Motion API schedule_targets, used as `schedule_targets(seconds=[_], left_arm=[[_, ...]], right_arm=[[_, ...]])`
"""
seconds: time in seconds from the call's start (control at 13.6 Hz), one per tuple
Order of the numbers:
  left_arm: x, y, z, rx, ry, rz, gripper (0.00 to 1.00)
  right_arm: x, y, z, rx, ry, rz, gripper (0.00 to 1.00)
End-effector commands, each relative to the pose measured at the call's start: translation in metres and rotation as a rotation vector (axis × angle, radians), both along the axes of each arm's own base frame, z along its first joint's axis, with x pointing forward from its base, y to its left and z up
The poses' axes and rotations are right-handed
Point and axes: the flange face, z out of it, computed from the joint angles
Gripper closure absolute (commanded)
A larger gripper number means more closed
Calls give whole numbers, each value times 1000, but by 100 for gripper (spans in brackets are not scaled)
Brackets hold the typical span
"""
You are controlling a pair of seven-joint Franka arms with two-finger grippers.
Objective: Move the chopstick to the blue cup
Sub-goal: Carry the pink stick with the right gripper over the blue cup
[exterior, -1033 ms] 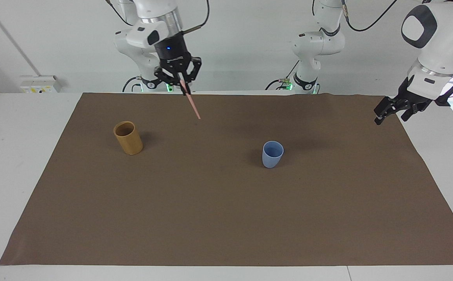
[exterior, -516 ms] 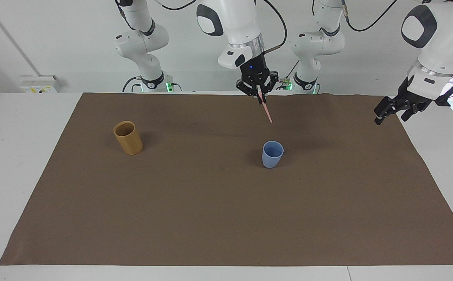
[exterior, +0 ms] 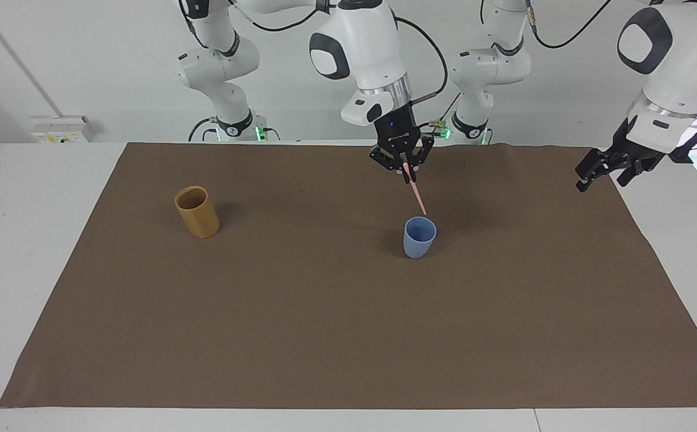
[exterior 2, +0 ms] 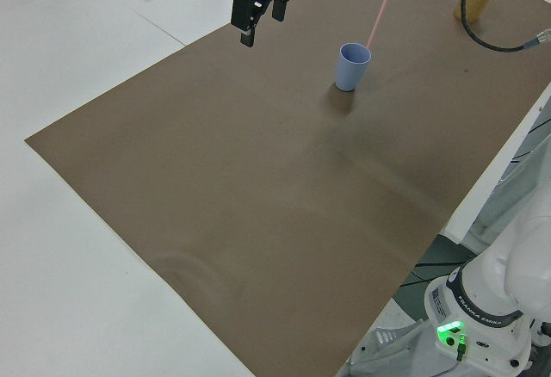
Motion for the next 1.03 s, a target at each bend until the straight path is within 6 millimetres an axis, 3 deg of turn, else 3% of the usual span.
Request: schedule_targets(seconds=[0.0,0.3,0.44,0.52,0.59,0.66,0.81,0.96], left_arm=[[-1,2,1,0,11,3,0],[-1,1,1,0,11,0,0],[-1,1,1,0,11,1,0],[-1,1,1,0,11,1,0],[-1,1,1,0,11,1,0],[-1,1,1,0,11,1,0],[-1,1,1,0,11,1,0],[-1,1,1,0,11,1,0]], right_arm=[[-2,-3,-7,-13,-13,-12,97],[-5,-2,-24,-12,-18,-9,94],[-5,-4,-26,-19,-14,-9,80],[-4,-4,-26,-17,-16,-9,52],[-5,-3,-26,-17,-17,-9,10],[-6,-2,-26,-23,-18,-6,0],[-3,-5,-19,-46,-34,-3,0],[8,-18,14,-136,-45,-5,0]])
